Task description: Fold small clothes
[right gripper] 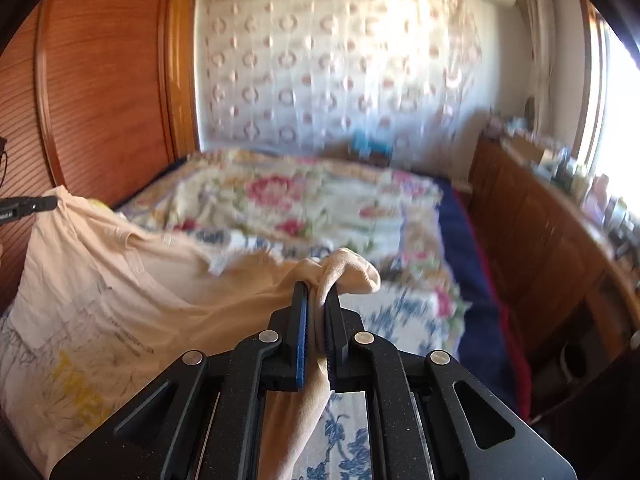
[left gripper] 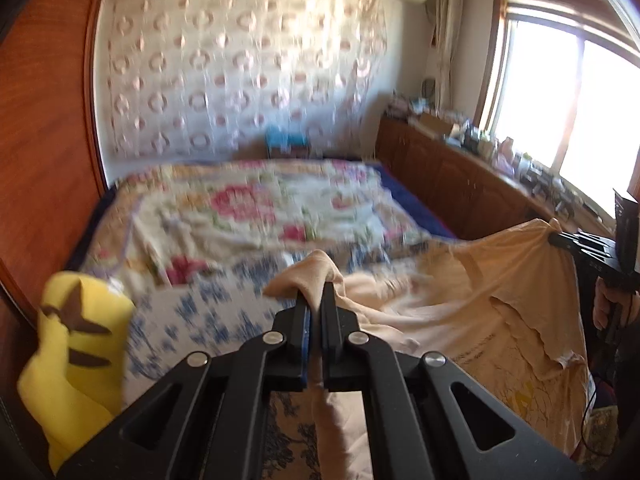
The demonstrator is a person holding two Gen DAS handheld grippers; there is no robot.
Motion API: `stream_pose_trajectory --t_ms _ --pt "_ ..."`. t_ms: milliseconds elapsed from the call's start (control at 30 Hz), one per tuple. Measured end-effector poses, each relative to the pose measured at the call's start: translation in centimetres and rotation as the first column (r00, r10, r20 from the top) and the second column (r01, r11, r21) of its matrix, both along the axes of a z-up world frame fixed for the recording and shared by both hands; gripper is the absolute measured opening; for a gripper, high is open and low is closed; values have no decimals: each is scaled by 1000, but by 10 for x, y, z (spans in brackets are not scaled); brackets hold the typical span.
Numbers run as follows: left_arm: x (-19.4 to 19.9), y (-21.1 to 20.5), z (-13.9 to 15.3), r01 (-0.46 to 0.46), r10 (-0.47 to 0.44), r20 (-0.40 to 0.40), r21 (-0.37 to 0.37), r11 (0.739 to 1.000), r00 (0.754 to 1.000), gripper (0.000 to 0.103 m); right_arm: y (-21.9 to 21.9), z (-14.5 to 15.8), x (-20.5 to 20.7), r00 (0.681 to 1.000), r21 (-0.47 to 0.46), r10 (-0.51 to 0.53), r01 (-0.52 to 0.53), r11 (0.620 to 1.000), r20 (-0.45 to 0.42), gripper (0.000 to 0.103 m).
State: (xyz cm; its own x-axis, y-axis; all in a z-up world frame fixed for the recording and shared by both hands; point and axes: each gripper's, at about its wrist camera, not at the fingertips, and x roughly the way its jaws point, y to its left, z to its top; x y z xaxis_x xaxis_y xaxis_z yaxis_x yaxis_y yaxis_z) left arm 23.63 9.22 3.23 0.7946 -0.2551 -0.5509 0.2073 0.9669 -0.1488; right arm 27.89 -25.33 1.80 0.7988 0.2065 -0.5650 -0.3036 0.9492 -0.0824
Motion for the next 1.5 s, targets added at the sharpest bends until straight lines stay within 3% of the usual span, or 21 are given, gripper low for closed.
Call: stream_pose_trajectory --t_ms 133,267,500,667,900,1067,1233,1400,1500 --pt "1 8 39 -28 25 93 28 999 995 0 1 41 -5 997 -21 -2 4 1000 82 5" --pt "-1 15 48 -32 27 109 47 998 994 0 1 56 0 997 -31 -11 14 999 83 5" --pt "-33 22 -3 -35 34 25 42 999 999 0 3 4 -13 1000 -62 -3 1 998 -25 5" --pt "-79 17 -21 -28 27 30 37 999 999 0 2 -25 -40 999 -21 19 -20 1000 -51 5" --pt "-165 30 -29 -33 34 70 -9 999 997 0 -13 -25 -123 999 88 34 -34 996 1 5" --pt "-224 29 -54 -72 70 51 26 997 996 0 -33 -35 -189 999 94 30 -27 995 -25 5" --pt "-254 31 -92 -59 60 -48 16 998 997 2 -43 -59 -230 994 89 35 -26 996 -107 5" --pt "-265 24 -108 -37 42 -50 87 996 998 9 -38 -92 -246 978 44 50 -42 998 -204 6" --pt "-265 20 -105 -16 22 -64 95 995 998 15 -38 -98 -246 975 15 33 -30 999 -219 19"
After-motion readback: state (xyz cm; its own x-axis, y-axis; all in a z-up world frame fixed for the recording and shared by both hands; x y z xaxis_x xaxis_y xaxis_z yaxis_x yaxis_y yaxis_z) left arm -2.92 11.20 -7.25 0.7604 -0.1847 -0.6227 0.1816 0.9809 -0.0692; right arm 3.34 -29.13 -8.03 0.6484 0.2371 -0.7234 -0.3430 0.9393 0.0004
